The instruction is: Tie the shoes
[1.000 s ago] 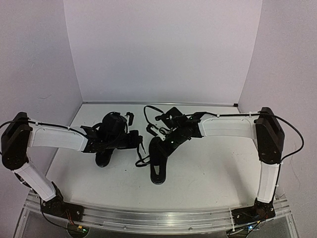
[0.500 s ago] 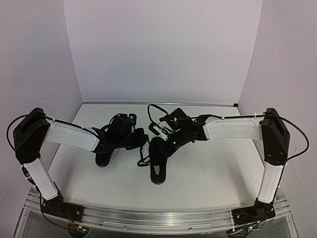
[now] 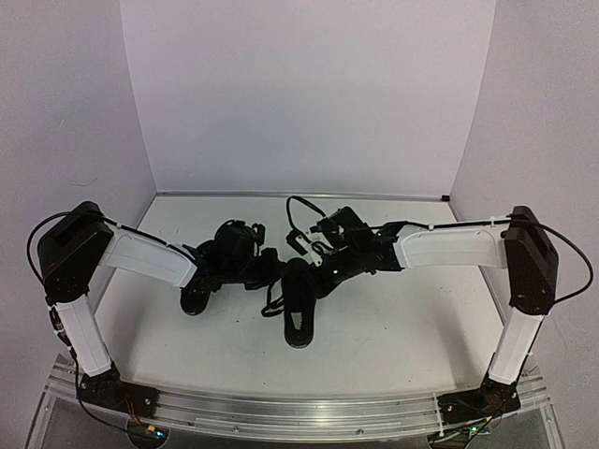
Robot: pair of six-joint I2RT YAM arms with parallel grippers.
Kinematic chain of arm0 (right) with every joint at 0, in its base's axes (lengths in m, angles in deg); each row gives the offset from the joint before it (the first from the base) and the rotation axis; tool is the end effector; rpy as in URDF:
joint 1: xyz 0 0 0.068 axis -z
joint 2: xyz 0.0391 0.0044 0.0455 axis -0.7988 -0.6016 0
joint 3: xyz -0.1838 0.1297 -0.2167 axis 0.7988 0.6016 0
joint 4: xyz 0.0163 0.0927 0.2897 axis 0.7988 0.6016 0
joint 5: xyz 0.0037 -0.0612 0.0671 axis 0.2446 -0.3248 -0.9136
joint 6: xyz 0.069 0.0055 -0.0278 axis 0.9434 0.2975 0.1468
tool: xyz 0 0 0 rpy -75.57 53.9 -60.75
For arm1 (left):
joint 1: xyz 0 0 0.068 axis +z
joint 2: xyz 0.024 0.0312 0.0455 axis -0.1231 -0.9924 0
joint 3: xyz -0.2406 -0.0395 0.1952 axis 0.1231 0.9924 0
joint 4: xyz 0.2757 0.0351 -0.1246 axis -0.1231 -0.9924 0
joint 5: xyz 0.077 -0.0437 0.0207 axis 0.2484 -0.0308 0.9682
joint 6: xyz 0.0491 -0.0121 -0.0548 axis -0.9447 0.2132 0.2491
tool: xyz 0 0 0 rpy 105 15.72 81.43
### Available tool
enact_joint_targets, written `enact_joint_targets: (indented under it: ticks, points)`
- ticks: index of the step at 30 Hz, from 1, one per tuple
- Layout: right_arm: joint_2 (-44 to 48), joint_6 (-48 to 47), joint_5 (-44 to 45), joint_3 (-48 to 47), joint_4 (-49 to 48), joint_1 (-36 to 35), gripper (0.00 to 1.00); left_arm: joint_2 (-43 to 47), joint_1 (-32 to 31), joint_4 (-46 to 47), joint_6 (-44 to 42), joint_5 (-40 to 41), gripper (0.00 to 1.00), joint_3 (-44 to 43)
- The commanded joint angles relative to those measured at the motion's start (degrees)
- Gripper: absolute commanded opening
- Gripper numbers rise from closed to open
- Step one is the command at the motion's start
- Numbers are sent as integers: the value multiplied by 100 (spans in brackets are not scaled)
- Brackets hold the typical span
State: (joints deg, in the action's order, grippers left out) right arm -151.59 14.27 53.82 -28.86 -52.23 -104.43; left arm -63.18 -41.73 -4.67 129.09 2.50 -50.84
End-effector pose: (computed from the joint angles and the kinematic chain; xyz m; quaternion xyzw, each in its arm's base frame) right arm 0.2844 0.3825 0.2059 -0.4319 0.8148 0.2725 0.2746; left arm 0.2884 -0.3343 0.1597 -0.0263 0.8719 -0.3957 0.2874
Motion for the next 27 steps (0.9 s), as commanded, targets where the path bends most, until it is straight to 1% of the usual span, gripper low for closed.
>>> enact_joint_targets:
  ticks: [1,6,12,18,27]
  points:
    - [387,52,50,110,-367,0,0,-71,19,568,179,-638,0,-103]
    - [435,61,62,160,-430,0,0,-108,19,715,329,-992,0,-16]
    - [460,66,92,174,-433,0,0,64,19,1134,559,-1330,0,381]
    - [457,70,82,176,-433,0,0,345,32,1161,610,-1433,0,644]
    - [405,146,108,103,-433,0,0,377,28,1095,516,-1854,0,617]
